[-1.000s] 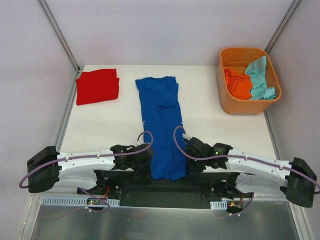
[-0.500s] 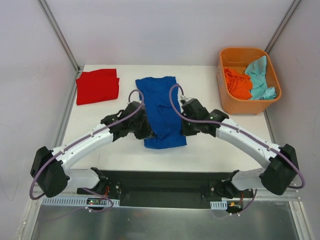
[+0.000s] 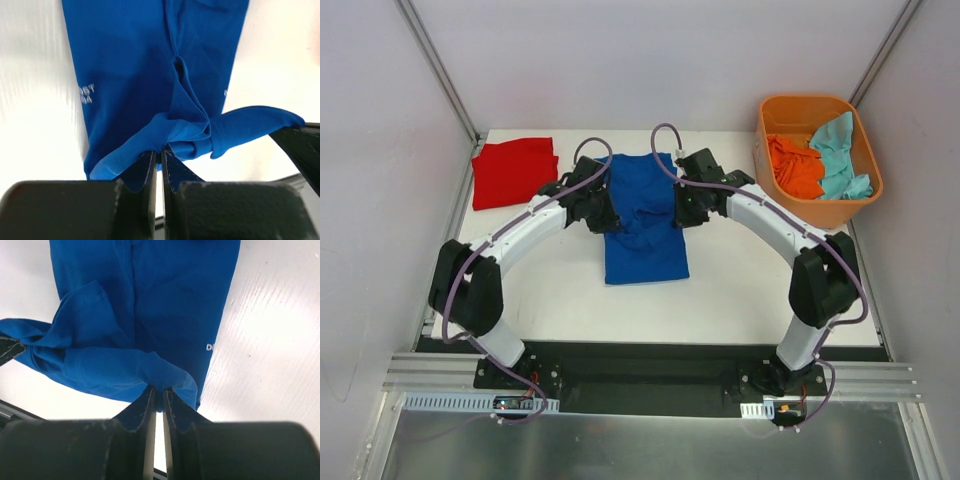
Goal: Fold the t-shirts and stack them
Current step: Fold the tshirt
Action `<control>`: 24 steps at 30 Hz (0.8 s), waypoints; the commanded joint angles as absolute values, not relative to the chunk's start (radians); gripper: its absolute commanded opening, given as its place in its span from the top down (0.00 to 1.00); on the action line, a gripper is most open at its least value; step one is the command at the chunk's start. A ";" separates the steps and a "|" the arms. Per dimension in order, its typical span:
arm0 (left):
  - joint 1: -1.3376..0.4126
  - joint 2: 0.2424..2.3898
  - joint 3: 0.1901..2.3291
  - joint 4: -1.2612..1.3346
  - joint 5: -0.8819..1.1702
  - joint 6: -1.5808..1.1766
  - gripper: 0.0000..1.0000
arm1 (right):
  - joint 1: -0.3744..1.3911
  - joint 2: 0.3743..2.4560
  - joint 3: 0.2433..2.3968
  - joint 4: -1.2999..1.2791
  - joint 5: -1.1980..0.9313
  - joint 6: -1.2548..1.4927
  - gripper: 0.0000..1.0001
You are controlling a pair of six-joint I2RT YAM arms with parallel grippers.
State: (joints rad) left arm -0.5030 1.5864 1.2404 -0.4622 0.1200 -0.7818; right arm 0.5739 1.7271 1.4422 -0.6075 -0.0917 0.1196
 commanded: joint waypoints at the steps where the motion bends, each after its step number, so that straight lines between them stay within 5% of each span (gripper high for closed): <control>1: -0.463 1.669 1.333 -0.471 0.138 -0.713 1.00 | 0.534 1.792 1.540 -0.598 -0.150 0.084 0.88; 6: -0.417 1.759 1.387 -0.471 0.169 -0.704 1.00 | 0.497 1.902 1.620 -0.600 -0.167 0.084 0.86; 11: -0.399 1.850 1.442 -0.472 0.181 -0.686 0.89 | 0.466 2.009 1.689 -0.594 -0.215 0.086 0.77; 12: -0.396 1.859 1.448 -0.471 0.184 -0.684 0.82 | 0.462 2.025 1.703 -0.594 -0.218 0.092 0.73; 13: -0.393 1.871 1.462 -0.471 0.190 -0.681 0.58 | 0.453 2.049 1.725 -0.598 -0.233 0.097 0.67; 15: -0.385 1.873 1.466 -0.472 0.189 -0.678 0.40 | 0.443 2.062 1.747 -0.610 -0.264 0.109 0.39; 16: -0.382 1.862 1.465 -0.472 0.190 -0.678 0.20 | 0.439 2.054 1.746 -0.611 -0.291 0.112 0.33; 18: -0.379 1.841 1.457 -0.472 0.181 -0.676 0.01 | 0.442 2.028 1.729 -0.598 -0.310 0.112 0.22; 21: -0.379 1.772 1.418 -0.474 0.164 -0.680 0.01 | 0.454 1.936 1.622 -0.545 -0.348 0.110 0.07; 24: -0.379 1.668 1.329 -0.474 0.128 -0.695 0.01 | 0.494 1.838 1.494 -0.490 -0.373 0.129 0.03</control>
State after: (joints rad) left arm -0.3908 1.8339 1.3964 -0.4534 0.1726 -0.6918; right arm 0.4450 2.0010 1.6039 -0.5549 -0.2970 0.1127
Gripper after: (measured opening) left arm 0.993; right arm 0.954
